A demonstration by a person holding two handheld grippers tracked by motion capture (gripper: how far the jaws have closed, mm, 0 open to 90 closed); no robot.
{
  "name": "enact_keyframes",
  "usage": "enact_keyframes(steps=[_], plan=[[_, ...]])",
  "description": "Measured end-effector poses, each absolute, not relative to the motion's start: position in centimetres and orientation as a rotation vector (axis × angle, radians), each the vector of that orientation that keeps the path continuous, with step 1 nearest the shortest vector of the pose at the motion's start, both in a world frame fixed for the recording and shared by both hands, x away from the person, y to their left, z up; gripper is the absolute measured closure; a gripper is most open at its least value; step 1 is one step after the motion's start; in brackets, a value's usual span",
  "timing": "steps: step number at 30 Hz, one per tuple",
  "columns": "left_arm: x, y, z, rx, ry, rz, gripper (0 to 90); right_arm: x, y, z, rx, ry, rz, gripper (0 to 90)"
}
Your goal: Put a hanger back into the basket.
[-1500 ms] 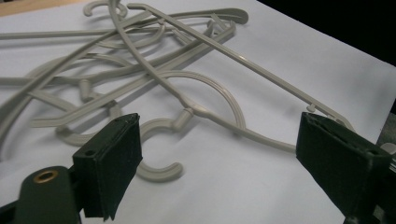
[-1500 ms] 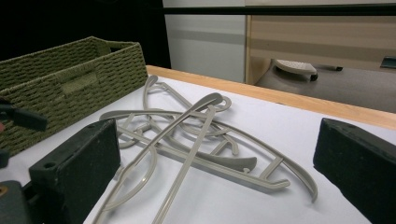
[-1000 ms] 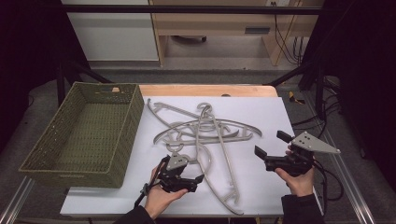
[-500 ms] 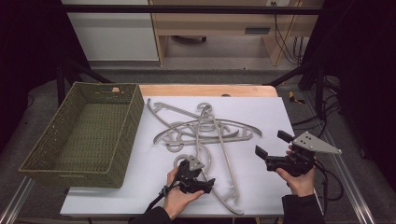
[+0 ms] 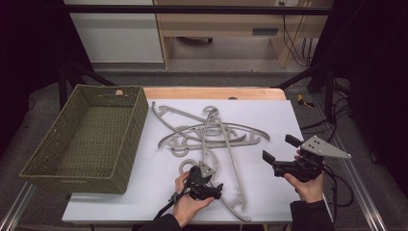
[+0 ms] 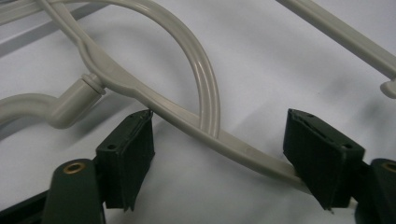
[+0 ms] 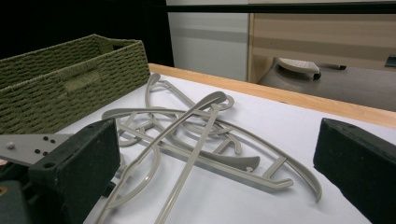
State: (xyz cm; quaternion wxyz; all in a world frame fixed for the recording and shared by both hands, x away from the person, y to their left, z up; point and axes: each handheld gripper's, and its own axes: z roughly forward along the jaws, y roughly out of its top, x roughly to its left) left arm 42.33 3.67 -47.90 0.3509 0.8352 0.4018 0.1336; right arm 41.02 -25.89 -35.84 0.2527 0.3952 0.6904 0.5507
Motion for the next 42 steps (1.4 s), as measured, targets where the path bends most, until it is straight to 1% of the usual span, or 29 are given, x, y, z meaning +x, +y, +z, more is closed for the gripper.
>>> enact_keyframes(steps=[5, 8, 14, 19, 25, 29, 31, 34, 35, 37, 38, 39, 42], plan=[[43.1, 4.3, -47.4, 2.174, 1.07, 0.281, 34.5, 41.0, -26.0, -35.8, 1.074, 1.875, 1.498, 0.7], [43.3, 4.8, -47.3, 2.171, 1.073, 0.264, 39.8, 40.9, -26.0, -35.7, 1.073, 1.872, 1.507, 0.8], [43.6, 5.7, -47.2, 2.167, 1.07, 0.234, 47.0, 40.9, -26.0, -35.7, 1.072, 1.875, 1.507, 0.8], [43.6, 6.0, -47.1, 2.182, 1.065, 0.231, 49.0, 40.9, -26.0, -35.7, 1.072, 1.878, 1.503, 0.9], [43.5, 6.8, -46.9, 2.201, 1.065, 0.204, 54.5, 40.9, -26.0, -35.7, 1.071, 1.883, 1.501, 1.0], [42.9, 7.2, -46.9, 2.204, 1.052, 0.227, 56.1, 41.0, -25.9, -35.8, 1.069, 1.889, 1.499, 1.1], [42.8, 7.2, -47.0, 2.189, 1.06, 0.228, 55.4, 41.0, -25.9, -35.8, 1.073, 1.889, 1.498, 1.1], [42.5, 6.9, -47.1, 2.18, 1.06, 0.222, 47.5, 41.0, -25.9, -35.8, 1.069, 1.889, 1.498, 1.2], [42.4, 6.8, -47.1, 2.187, 1.059, 0.234, 46.6, 41.0, -25.9, -35.8, 1.069, 1.889, 1.498, 1.3], [42.2, 6.7, -47.1, 2.205, 1.055, 0.272, 49.0, 41.0, -25.9, -35.8, 1.074, 1.89, 1.499, 1.2], [42.2, 6.7, -47.2, 2.204, 1.056, 0.296, 53.1, 41.0, -25.9, -35.8, 1.069, 1.891, 1.497, 1.3], [42.2, 6.7, -47.1, 2.206, 1.055, 0.295, 54.7, 41.0, -25.8, -35.8, 1.07, 1.892, 1.498, 1.3], [42.3, 6.8, -47.1, 2.209, 1.058, 0.289, 55.9, 41.0, -25.8, -35.8, 1.069, 1.89, 1.501, 1.3]])
